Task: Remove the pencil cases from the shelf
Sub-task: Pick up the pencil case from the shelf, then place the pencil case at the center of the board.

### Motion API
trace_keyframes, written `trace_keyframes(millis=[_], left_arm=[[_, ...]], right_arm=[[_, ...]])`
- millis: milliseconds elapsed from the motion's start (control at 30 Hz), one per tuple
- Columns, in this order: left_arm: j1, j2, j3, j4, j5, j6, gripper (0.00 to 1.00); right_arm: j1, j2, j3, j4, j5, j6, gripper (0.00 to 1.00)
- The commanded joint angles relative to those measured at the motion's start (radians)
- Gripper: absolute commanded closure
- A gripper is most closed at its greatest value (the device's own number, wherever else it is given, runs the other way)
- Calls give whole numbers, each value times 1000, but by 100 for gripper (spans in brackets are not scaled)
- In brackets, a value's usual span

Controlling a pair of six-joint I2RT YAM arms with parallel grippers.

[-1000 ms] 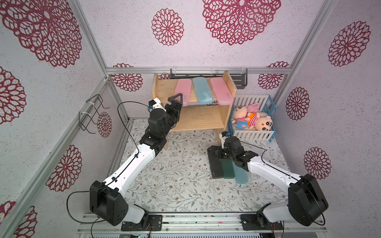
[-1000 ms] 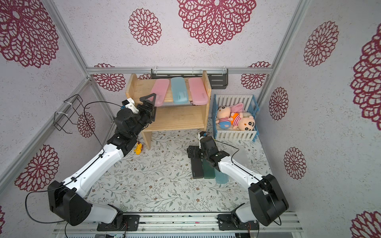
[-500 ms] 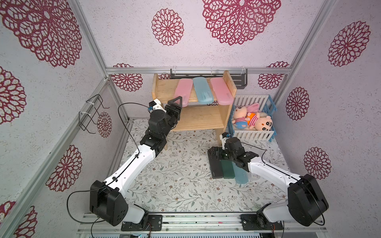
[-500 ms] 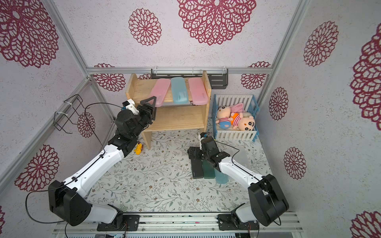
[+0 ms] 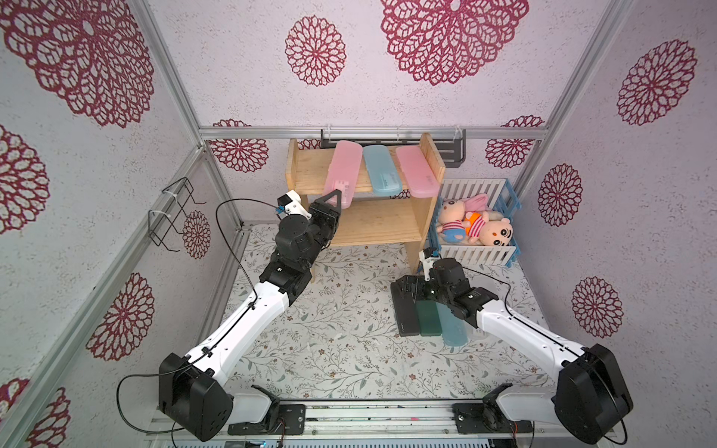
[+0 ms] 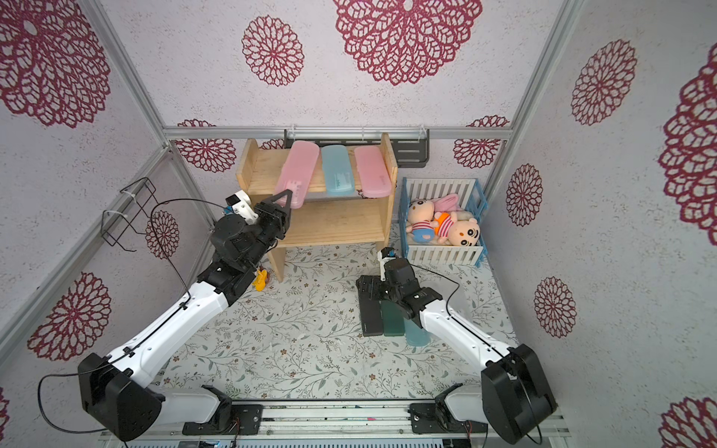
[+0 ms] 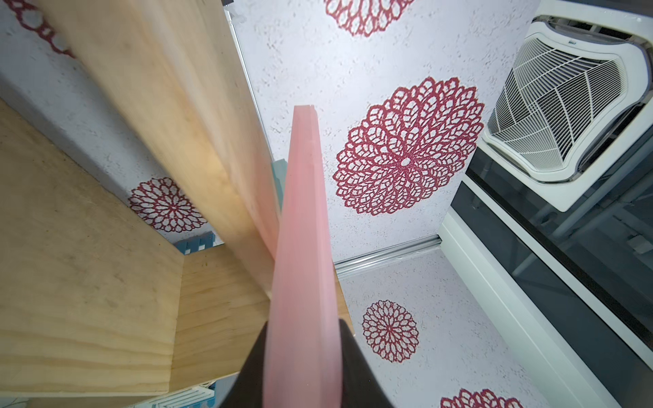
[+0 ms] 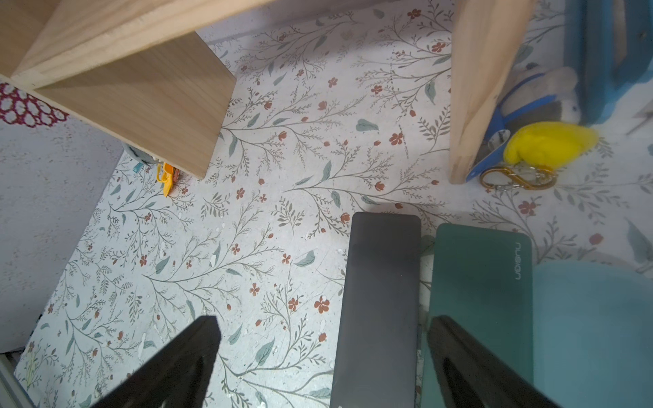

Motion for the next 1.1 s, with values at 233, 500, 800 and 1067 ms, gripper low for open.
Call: trace_keyframes(millis=[233, 500, 800, 1067], left_arm=[[-1, -102, -254, 355, 53, 259, 100], [-30, -352, -495, 479, 92, 617, 100], [-35, -840, -877, 392, 95, 956, 100], [-37, -1239, -1065, 201, -15, 994, 100]], right_arm=[[-9, -193, 56, -55, 58, -59, 1], [140, -334, 186, -102, 219, -60, 1], [422, -343, 203, 123, 272, 91, 1], [591, -120, 319, 339, 209, 204, 1]])
